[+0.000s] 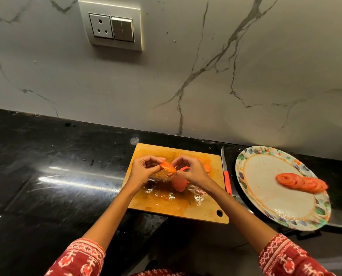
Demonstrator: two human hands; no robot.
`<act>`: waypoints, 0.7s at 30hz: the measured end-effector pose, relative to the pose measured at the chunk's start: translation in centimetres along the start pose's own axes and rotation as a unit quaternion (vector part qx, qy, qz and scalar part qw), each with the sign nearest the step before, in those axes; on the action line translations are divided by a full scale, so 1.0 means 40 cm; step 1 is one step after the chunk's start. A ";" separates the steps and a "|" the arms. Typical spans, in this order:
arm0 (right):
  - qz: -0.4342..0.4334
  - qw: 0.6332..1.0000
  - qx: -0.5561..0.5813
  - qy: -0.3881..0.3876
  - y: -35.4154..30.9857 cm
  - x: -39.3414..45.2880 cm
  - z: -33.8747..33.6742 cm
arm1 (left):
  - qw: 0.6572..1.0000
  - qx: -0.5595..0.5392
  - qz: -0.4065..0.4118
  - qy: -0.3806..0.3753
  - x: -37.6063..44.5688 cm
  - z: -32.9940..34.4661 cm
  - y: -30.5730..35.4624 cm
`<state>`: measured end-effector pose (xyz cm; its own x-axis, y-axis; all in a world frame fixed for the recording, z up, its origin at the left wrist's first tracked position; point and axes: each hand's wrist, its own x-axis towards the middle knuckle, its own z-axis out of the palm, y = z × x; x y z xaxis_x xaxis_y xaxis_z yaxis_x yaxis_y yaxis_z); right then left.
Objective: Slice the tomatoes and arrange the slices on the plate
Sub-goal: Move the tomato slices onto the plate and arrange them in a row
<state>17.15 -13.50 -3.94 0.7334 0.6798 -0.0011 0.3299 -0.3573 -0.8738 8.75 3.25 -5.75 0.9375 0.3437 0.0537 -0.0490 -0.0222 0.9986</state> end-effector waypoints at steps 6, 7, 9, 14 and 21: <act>0.002 1.000 0.026 0.014 0.012 -0.001 0.001 | 0.999 0.025 -0.027 0.007 0.000 0.003 -0.016; 0.013 0.999 0.034 0.022 0.014 -0.002 0.002 | 0.998 0.020 -0.053 0.004 0.000 0.005 -0.018; 0.041 0.997 0.039 0.042 0.019 -0.004 0.003 | 0.995 0.021 -0.100 -0.003 -0.003 0.009 -0.021; 0.083 0.984 -0.120 0.101 0.036 -0.009 -0.011 | 0.989 0.036 -0.136 0.050 -0.007 0.004 -0.037; 0.146 0.929 -0.336 0.038 0.023 -0.050 0.044 | 0.981 0.024 -0.178 0.074 0.001 0.014 -0.041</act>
<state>14.96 -14.06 -5.60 0.8821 0.4517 -0.1337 0.3874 -0.8571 -0.3395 9.08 2.77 -7.38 0.8316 0.4705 -0.2950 0.2920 0.0813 0.9529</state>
